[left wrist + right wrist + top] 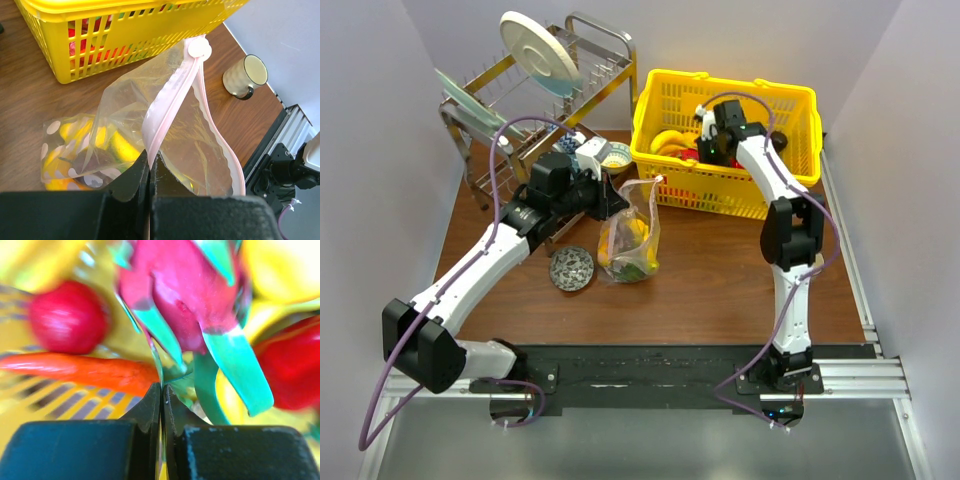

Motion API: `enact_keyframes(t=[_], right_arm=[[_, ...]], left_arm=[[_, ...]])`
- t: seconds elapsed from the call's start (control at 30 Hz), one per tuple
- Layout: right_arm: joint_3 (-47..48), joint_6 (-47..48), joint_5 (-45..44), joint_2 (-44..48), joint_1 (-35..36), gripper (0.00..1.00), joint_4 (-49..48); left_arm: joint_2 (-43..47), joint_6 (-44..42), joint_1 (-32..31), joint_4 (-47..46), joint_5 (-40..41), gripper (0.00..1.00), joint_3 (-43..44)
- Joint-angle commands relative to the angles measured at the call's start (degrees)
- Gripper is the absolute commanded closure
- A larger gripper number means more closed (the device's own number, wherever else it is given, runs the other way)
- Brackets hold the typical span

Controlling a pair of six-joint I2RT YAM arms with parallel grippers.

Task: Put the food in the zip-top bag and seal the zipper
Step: Pick up the fake fruit from the bin, then place the fake fruit in the zipper food storage bag.

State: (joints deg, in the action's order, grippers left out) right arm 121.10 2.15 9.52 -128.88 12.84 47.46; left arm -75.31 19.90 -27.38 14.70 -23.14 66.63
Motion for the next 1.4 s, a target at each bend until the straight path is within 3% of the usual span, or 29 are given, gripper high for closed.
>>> enact_keyframes(t=[0.0, 0.33, 0.53, 0.77, 1.13, 1.37], right_arm=[[1.7, -4.3, -1.0, 10.4, 0.3, 1.0, -4.7], [1.8, -5.8, -3.5, 18.6, 0.2, 1.0, -5.4], [0.5, -7.2, -0.4, 23.8, 0.2, 1.0, -6.5], [-6.3, -12.1, 9.5, 33.1, 0.3, 1.0, -10.8], [-19.7, -24.5, 34.1, 45.7, 0.2, 1.0, -23.2], [-26.8, -31.2, 42.2, 53.6, 0.3, 1.0, -29.9]], left_arm=[[0.7, -1.4, 0.6, -0.8, 0.9, 1.0, 0.3], [0.5, -1.5, 0.6, -0.9, 1.1, 1.0, 0.2], [0.4, -1.5, 0.6, -0.8, 1.2, 1.0, 0.3], [0.5, -1.5, 0.6, -0.8, 1.0, 1.0, 0.2], [0.3, -1.4, 0.6, -0.8, 0.8, 1.0, 0.3], [0.1, -1.3, 0.6, -0.9, 0.3, 1.0, 0.3]])
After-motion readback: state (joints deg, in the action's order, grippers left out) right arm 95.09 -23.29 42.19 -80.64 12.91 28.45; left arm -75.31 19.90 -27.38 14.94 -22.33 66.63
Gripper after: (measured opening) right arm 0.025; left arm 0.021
